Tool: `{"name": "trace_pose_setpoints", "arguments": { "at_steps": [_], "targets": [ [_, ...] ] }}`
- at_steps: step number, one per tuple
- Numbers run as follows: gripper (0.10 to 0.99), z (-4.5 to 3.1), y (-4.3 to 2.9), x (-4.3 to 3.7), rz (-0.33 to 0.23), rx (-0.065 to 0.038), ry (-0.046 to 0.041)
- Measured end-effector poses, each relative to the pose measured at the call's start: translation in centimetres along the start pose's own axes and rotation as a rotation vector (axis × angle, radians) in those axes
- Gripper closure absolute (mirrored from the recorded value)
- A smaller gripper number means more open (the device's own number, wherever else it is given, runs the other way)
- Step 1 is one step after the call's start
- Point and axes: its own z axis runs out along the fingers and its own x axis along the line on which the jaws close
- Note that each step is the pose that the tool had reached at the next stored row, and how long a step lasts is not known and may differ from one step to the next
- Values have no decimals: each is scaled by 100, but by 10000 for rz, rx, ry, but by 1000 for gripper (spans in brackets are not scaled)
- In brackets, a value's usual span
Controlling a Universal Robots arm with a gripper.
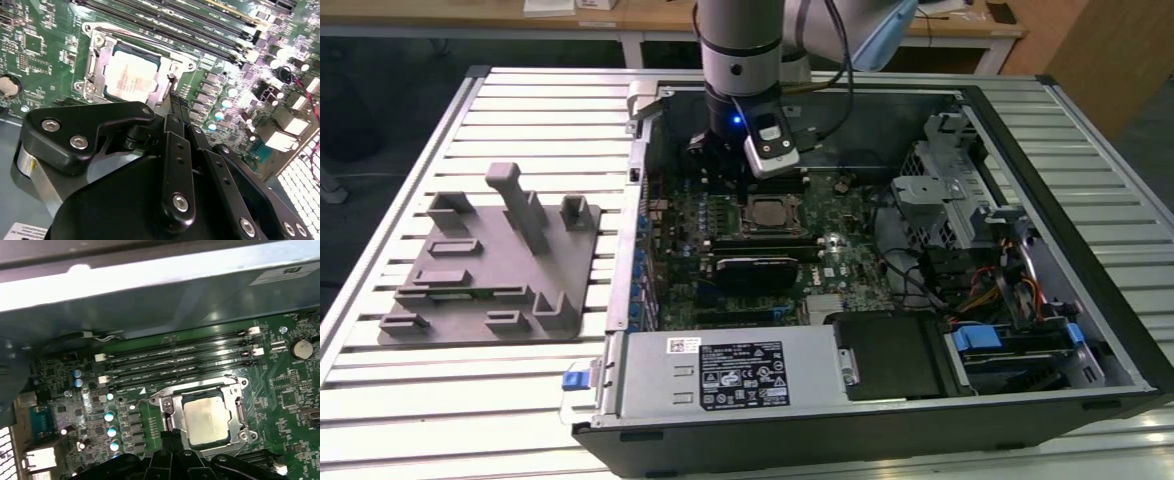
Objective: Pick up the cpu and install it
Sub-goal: 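Install the first cpu locking lever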
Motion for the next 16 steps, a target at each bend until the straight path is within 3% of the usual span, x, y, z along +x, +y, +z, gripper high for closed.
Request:
{"name": "trace_pose_setpoints", "arguments": {
  "at_steps": [11, 16],
  "targets": [
    [980, -8, -32, 160, 0, -1, 0],
    [980, -43, -33, 166, 1, -28, 6]
  ]
}}
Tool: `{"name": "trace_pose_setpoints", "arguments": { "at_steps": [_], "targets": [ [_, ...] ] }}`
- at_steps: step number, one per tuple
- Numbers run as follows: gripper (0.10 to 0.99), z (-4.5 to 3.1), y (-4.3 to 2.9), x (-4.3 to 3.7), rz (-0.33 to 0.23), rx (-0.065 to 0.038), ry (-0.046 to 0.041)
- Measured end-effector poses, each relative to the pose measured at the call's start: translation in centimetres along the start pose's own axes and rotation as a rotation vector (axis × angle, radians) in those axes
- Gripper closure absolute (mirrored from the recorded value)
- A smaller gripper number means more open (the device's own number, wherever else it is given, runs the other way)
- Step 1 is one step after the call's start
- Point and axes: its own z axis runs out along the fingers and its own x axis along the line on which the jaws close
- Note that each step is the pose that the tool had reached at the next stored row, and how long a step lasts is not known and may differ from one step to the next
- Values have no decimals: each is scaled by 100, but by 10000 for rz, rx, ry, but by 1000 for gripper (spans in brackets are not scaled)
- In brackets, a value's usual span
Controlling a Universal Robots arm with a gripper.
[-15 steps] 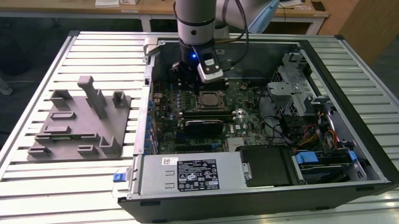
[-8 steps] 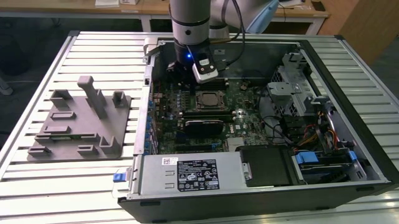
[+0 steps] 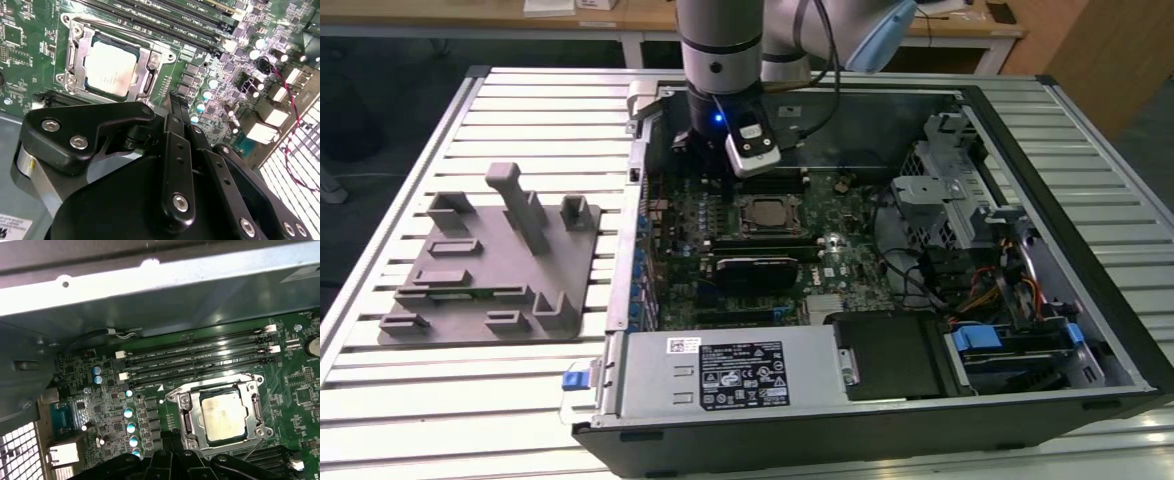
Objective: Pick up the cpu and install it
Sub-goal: 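Install the first cpu locking lever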
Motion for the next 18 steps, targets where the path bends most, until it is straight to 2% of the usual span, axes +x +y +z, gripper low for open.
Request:
{"name": "trace_pose_setpoints", "arguments": {
  "at_steps": [3, 7, 10, 13, 18],
  "targets": [
    [980, -57, 2, -2, 0, 1, 0],
    [980, -96, 3, -3, 0, -5, -2],
    [980, -98, -1, 15, -20, -100, 20],
    [980, -99, -7, 43, -104, -315, 65],
    [980, -99, -11, 60, -202, -1014, 205]
  ]
}}
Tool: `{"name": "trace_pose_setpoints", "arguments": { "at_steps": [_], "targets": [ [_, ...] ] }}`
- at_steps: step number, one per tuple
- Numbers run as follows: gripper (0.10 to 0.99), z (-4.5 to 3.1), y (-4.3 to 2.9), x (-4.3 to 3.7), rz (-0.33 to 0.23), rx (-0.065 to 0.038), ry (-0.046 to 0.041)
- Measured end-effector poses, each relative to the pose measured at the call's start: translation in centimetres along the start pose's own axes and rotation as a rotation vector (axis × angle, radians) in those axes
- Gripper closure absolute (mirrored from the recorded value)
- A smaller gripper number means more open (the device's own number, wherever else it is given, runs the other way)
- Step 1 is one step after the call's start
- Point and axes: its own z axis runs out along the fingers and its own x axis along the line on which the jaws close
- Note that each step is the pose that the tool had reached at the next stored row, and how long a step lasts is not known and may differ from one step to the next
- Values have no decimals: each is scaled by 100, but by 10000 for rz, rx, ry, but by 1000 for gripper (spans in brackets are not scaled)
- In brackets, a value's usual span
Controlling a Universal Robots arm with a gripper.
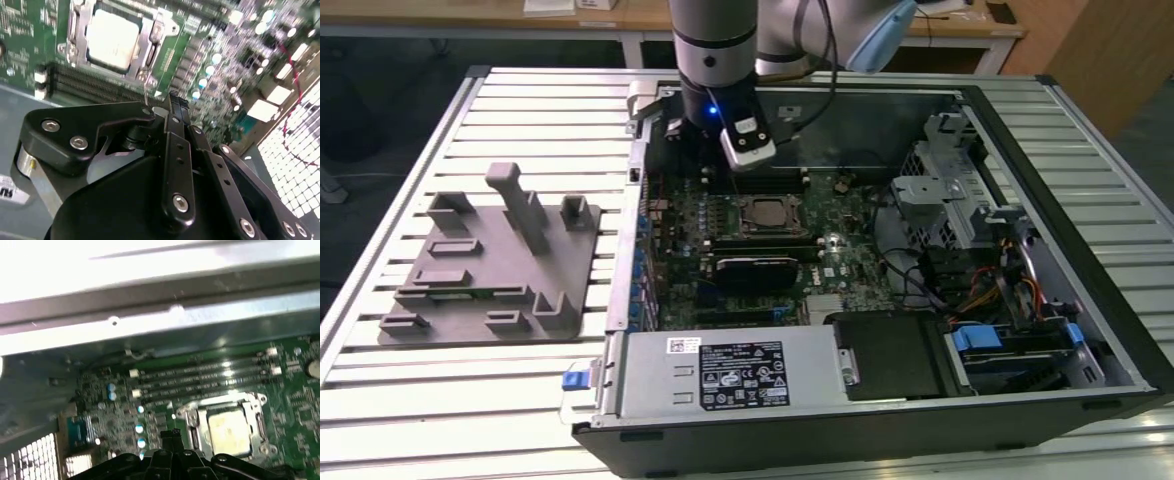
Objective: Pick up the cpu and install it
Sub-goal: 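Install the first cpu locking lever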
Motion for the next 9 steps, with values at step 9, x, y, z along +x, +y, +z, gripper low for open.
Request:
{"name": "trace_pose_setpoints", "arguments": {
  "at_steps": [9],
  "targets": [
    [980, 1, -14, 53, -117, -972, 189]
  ]
}}
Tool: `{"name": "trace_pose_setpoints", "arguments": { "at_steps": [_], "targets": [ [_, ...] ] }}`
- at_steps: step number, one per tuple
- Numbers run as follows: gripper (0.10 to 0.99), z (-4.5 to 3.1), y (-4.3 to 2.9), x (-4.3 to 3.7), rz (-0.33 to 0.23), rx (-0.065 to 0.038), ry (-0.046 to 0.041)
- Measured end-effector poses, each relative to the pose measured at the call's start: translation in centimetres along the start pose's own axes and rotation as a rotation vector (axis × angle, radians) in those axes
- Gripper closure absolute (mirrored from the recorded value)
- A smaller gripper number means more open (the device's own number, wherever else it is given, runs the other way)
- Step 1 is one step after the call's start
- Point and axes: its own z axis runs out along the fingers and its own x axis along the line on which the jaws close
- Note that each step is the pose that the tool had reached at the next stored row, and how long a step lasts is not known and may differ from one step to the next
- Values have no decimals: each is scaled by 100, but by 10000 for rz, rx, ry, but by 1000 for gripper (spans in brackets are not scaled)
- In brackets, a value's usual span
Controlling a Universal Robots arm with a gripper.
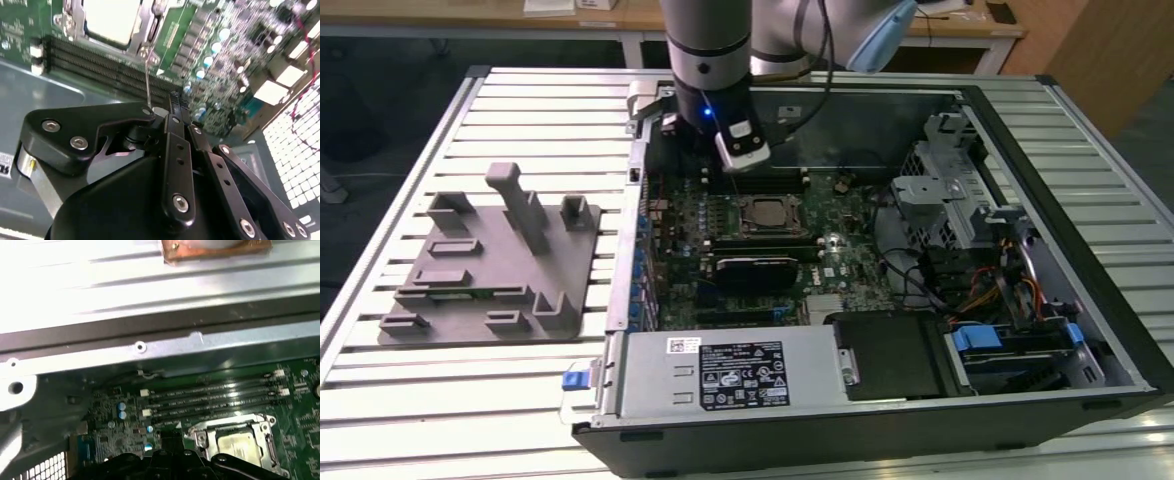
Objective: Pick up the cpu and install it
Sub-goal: 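Install the first cpu locking lever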
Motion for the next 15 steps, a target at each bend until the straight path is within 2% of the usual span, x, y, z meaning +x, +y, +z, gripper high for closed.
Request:
{"name": "trace_pose_setpoints", "arguments": {
  "at_steps": [2, 3, 4, 9, 15],
  "targets": [
    [980, 0, -1, 2, -8, -295, 52],
    [980, 1, -1, 2, -11, -407, 71],
    [980, 1, -1, 2, -10, -460, 79],
    [980, 1, 0, -6, -10, -470, 83],
    [980, 8, 25, -165, 1, -464, 110]
  ]
}}
